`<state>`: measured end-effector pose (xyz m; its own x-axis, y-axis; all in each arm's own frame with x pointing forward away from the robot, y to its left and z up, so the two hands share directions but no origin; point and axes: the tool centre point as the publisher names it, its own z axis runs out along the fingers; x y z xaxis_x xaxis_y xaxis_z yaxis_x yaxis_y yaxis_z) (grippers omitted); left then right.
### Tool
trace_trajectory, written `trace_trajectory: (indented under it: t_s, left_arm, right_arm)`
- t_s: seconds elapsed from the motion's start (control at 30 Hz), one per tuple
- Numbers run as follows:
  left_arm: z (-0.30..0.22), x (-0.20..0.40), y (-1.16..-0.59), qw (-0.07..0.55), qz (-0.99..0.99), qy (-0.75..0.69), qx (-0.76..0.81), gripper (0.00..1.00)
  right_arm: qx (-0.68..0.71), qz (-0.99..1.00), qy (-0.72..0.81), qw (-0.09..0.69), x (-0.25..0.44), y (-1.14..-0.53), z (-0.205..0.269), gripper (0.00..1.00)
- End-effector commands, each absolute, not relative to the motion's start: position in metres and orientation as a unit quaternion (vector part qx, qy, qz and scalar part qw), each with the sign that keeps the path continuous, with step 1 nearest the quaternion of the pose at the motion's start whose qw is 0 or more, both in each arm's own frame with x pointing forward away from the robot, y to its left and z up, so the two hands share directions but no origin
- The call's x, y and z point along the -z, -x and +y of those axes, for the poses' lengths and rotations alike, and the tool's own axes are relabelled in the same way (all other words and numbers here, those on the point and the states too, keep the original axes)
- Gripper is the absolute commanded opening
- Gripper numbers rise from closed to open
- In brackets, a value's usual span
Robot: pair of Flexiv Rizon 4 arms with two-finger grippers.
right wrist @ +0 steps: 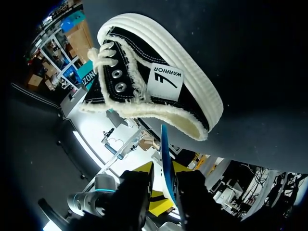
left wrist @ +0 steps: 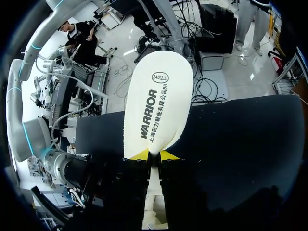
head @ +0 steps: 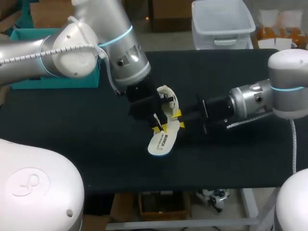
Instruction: Open the shoe tongue, take the insole out of the shoe, put the insole back into the shoe, and pack the shoe into the shoebox
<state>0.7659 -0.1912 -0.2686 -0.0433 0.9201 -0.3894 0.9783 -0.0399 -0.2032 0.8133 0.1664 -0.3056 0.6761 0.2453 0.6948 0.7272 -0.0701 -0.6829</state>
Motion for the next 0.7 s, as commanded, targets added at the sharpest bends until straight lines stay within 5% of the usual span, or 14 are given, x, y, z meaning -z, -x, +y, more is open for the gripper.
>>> trace_trajectory:
  t_s: [0.03,0.2,0.23,0.27,0.6,0.63,0.67,0.7]
  left_arm:
    - [-0.1924,0.2710,-0.7660,0.069,0.691,-0.687,0.214,0.00]
    - [-0.1923,0.2710,-0.7665,0.070,0.691,-0.686,0.215,0.00]
    - [-0.1923,0.2709,-0.7665,0.071,0.691,-0.686,0.214,0.00]
    - [-0.1923,0.2709,-0.7665,0.071,0.692,-0.686,0.213,0.00]
    - [-0.1924,0.2701,-0.7688,0.066,0.698,-0.681,0.214,0.03]
    - [-0.1914,0.2695,-0.7694,0.065,0.698,-0.679,0.216,0.39]
    - [-0.1905,0.2688,-0.7699,0.064,0.698,-0.679,0.218,0.87]
    - [-0.1892,0.2678,-0.7705,0.064,0.698,-0.679,0.219,1.00]
  right_arm:
    - [0.201,-0.348,0.699,0.592,0.3071,-0.8171,0.1670,0.24]
    - [0.194,-0.348,0.699,0.594,0.3088,-0.8168,0.1686,0.18]
    - [0.193,-0.348,0.699,0.595,0.3092,-0.8165,0.1687,0.02]
    - [0.193,-0.347,0.699,0.595,0.3093,-0.8165,0.1687,0.00]
    - [0.196,-0.352,0.697,0.594,0.3096,-0.8154,0.1700,0.00]
    - [0.197,-0.351,0.696,0.594,0.3102,-0.8154,0.1695,0.00]
    - [0.198,-0.351,0.696,0.595,0.3108,-0.8155,0.1691,0.00]
    - [0.198,-0.351,0.695,0.596,0.3112,-0.8157,0.1688,0.00]
